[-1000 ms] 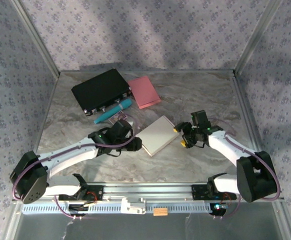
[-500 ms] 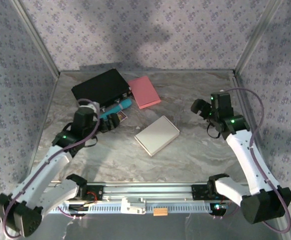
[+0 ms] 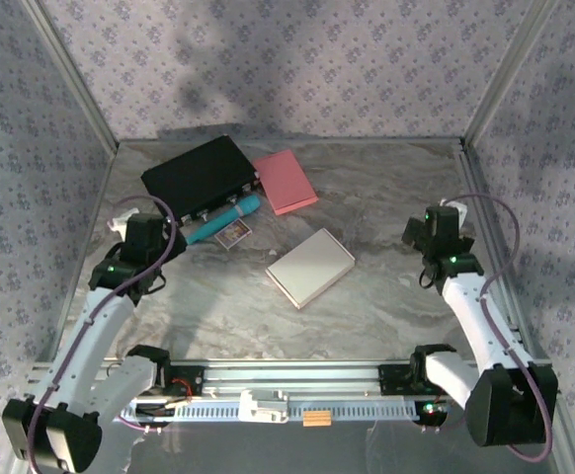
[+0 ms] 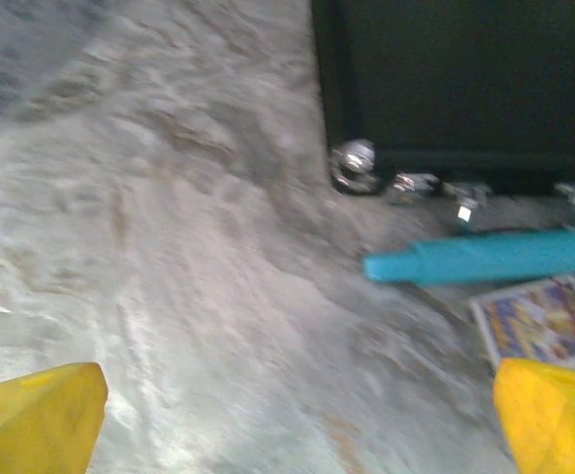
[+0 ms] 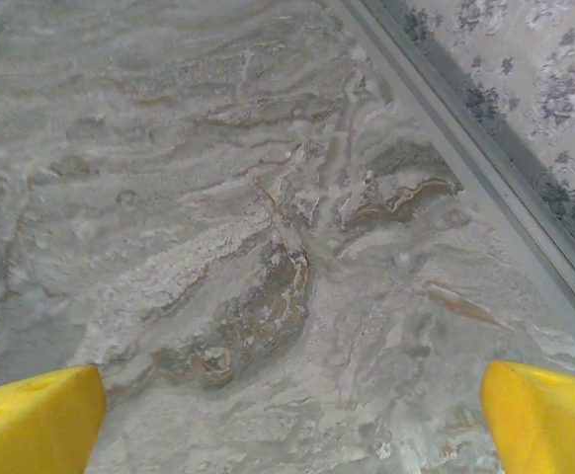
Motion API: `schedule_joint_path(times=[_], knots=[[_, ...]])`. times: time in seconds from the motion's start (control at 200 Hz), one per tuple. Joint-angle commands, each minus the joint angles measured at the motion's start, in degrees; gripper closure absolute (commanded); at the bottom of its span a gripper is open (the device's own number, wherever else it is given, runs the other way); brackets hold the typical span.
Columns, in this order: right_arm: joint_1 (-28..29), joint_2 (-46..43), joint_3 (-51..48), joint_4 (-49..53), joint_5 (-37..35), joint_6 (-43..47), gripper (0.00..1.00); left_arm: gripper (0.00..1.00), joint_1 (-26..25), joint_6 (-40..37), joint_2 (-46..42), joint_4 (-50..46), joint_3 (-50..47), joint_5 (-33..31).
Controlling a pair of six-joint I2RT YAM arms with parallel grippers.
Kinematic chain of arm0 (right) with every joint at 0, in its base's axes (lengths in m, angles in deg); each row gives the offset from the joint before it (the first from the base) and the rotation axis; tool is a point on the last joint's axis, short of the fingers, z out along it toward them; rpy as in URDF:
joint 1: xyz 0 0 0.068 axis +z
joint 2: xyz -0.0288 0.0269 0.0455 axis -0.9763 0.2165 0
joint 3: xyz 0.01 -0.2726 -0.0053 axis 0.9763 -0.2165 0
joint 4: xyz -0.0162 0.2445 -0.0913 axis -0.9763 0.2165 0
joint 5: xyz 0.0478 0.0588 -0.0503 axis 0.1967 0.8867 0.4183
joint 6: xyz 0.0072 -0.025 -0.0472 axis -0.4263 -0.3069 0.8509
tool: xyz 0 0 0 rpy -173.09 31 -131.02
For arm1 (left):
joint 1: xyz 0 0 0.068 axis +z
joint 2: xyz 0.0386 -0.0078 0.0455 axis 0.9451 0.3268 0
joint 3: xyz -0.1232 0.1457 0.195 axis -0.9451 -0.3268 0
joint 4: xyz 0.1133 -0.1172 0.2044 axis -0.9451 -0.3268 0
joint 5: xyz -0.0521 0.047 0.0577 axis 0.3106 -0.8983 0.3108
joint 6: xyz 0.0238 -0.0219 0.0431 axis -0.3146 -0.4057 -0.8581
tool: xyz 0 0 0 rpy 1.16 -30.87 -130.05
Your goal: Fold the paper box
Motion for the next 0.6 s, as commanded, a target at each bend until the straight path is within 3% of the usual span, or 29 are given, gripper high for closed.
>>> schedule_joint_path(times=[0.0,0.07,0.135,0.19,0.33,0.425,0.495,0.595], knots=[[-0.44,2.05,-6.72,-20.99,3.36,9.97,0.01,0.0,1.46,-11.77,-0.27,6.47,-5.08,-6.23],[-0.93,6.69,-10.15,-31.9,7.6,11.57,0.01,0.0,2.55,-20.64,0.46,15.28,-10.16,-5.6],[-0.84,11.61,-10.85,-38.66,9.7,12.7,0.01,0.0,5.75,-25.87,1.89,25.59,-14.09,1.89],[-0.73,16.36,-10.63,-42.42,11.17,14.57,0.01,0.0,7.22,-28.52,3.73,35.96,-18.35,4.36],[-1.63,24.08,-8.94,-46.47,15.0,18.63,0.01,0.0,13.24,-27.35,13.75,56.7,-22.99,10.99],[-4.21,27.25,-10.83,-53.58,17.98,16.64,0.01,0.0,13.59,-28.52,22.31,72.28,-25.21,15.12],[-5.49,29.48,-15.06,-62.85,19.75,15.72,0.01,0.0,13.32,-31.7,25.96,75.24,-23.68,17.51],[-4.28,29.42,-14.58,-61.43,16.95,16.36,0.01,0.0,13.65,-33.76,31.57,84.54,-24.9,17.95]])
